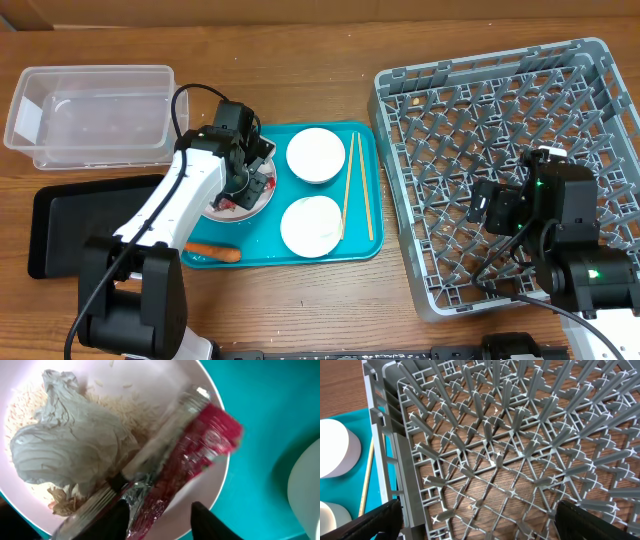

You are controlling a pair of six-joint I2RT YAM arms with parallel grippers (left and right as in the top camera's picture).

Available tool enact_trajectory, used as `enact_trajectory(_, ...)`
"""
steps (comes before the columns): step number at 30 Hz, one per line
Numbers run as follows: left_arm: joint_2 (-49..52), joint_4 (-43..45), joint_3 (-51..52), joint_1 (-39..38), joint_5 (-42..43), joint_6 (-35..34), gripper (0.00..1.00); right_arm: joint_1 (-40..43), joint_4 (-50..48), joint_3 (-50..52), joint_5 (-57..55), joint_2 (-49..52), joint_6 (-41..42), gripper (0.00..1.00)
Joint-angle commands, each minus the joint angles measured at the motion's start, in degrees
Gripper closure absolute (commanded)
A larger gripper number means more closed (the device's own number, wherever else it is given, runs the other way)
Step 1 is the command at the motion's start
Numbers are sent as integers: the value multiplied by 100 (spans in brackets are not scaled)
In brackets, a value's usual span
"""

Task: Sort waste into correct bins and load items into the dishwasher
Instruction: 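Reach the left gripper to the plate and grasp the tissue and red wrapper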

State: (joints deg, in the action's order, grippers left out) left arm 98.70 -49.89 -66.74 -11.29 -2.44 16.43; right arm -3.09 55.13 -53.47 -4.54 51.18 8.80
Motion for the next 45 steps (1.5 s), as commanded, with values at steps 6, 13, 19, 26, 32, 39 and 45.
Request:
enact_trajectory(6,61,-160,-76,-42,-55,-151,67,-15,-13,-168,-57,-9,26,0)
enact_trajectory(13,61,-260,-74,-42,-55,-341,89,-15,-15,-168,-57,-9,24,0)
enact_trajectory(19,61,-258,-76,-42,-57,-380,96,-15,-13,-168,-57,-11,24,0)
enact_trajectory(26,-35,-728,-741,-33,-57,-734,96,-15,-17,-168,-59,-11,24,0)
enact_trajectory(32,-361,-1228,-1910,94,-269,-756,96,-15,-13,-168,-57,-11,24,0)
enact_trajectory(39,-387,-492,-2352,960,-588,-1104,96,-15,-13,-168,-57,-11,24,0)
enact_trajectory(45,-9,299,-2341,1794,-448,-1456,96,-15,-13,-168,-57,-11,24,0)
